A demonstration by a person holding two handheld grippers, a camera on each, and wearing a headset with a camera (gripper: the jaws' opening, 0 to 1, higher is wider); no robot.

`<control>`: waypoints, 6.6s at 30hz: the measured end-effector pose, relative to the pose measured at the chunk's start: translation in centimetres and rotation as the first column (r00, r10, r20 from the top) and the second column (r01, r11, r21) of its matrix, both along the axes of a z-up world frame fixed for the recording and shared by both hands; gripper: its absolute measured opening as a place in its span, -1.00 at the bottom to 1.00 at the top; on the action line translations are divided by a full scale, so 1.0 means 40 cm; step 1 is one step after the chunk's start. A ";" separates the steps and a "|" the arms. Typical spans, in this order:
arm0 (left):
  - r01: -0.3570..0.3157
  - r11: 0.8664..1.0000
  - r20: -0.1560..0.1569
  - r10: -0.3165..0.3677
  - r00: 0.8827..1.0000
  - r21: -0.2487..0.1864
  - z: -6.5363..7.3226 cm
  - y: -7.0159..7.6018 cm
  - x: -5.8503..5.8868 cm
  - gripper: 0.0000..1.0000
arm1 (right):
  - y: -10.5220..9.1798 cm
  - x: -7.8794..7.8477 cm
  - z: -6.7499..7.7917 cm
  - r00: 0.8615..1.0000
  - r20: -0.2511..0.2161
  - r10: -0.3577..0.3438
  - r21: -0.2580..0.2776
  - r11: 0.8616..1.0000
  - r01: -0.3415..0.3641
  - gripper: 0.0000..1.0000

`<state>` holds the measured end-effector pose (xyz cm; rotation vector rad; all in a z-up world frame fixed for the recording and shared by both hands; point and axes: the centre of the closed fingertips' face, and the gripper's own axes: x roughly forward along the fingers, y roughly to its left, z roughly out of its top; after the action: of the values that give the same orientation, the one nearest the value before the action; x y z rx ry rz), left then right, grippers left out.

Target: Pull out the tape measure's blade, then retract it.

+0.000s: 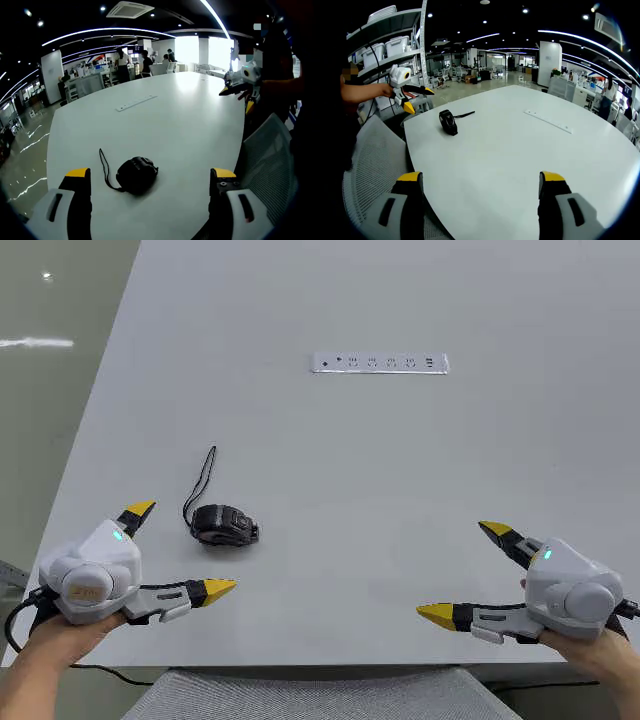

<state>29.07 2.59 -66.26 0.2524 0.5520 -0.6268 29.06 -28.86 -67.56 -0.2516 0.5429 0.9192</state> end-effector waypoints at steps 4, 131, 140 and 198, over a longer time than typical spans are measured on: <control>0.008 1.000 -0.003 -0.008 1.000 0.020 -0.004 0.005 -0.001 0.98 | 0.000 -0.001 -0.003 1.000 -0.003 0.002 -0.002 1.000 -0.002 0.95; 0.684 0.624 -0.357 -0.583 0.730 0.377 -0.266 0.033 0.148 -0.27 | 0.430 0.182 -0.167 0.859 -0.035 0.512 -0.075 0.855 -0.513 0.02; 0.703 0.605 -0.362 -0.602 0.711 0.374 -0.269 0.021 0.147 -0.35 | 0.521 0.176 -0.194 0.841 -0.003 0.541 -0.067 0.839 -0.540 0.00; 0.674 0.672 -0.335 -0.586 0.738 0.308 -0.322 0.041 0.154 -0.41 | 0.698 0.149 -0.330 0.737 -0.043 0.674 -0.081 0.733 -0.675 -0.77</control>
<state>35.21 4.24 -79.13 0.8168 0.8104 -1.2352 35.00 -0.93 -80.75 -0.5528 0.5068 1.6146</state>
